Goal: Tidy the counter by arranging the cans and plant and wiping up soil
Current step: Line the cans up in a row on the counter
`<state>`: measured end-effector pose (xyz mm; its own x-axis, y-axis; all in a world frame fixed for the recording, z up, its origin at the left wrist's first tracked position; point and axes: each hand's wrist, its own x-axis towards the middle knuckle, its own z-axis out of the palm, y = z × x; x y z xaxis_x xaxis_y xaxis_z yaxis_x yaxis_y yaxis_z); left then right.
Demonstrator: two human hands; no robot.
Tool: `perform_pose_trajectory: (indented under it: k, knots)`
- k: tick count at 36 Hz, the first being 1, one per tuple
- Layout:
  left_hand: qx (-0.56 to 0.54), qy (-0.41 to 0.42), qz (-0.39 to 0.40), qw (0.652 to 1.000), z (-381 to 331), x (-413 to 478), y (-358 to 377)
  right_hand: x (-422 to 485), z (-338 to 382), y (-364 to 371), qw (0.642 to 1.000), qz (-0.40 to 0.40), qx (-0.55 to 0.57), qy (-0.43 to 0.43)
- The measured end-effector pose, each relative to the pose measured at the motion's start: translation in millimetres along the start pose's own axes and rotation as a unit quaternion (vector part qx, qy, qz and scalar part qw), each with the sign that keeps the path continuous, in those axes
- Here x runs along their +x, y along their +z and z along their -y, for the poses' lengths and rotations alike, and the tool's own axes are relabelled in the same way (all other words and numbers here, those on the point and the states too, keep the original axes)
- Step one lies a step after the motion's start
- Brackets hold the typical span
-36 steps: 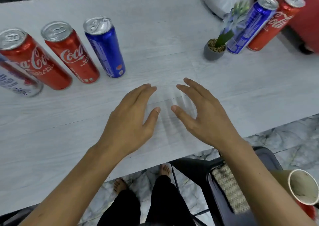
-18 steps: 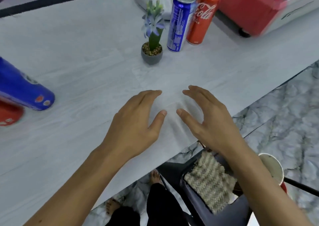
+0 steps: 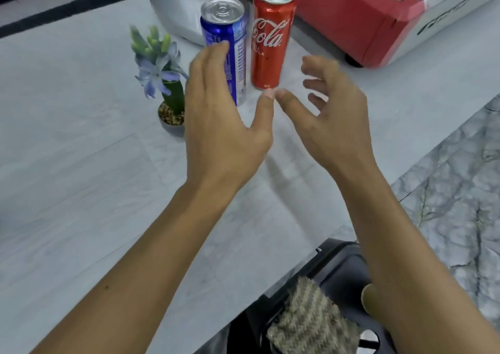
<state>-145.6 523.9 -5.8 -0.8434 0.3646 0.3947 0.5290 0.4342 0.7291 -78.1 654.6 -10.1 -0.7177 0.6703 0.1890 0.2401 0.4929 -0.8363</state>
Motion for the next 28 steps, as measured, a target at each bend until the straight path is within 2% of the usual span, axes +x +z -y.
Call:
perform_pose_trajectory:
  k: [7,14,20,28]
  knots:
    - [-0.026,-0.047,-0.055,0.997,7,17,30,51,-6,15,0.999,-0.021,0.026,0.010]
    - [-0.081,-0.108,-0.097,0.986,14,27,51,77,-15,26,1.000,0.017,0.022,-0.006]
    - [-0.073,-0.123,-0.121,0.982,17,33,55,85,-15,34,0.998,0.039,0.033,-0.040]
    - [-0.061,-0.140,-0.133,0.979,22,41,53,90,-19,37,0.998,0.024,0.030,-0.048]
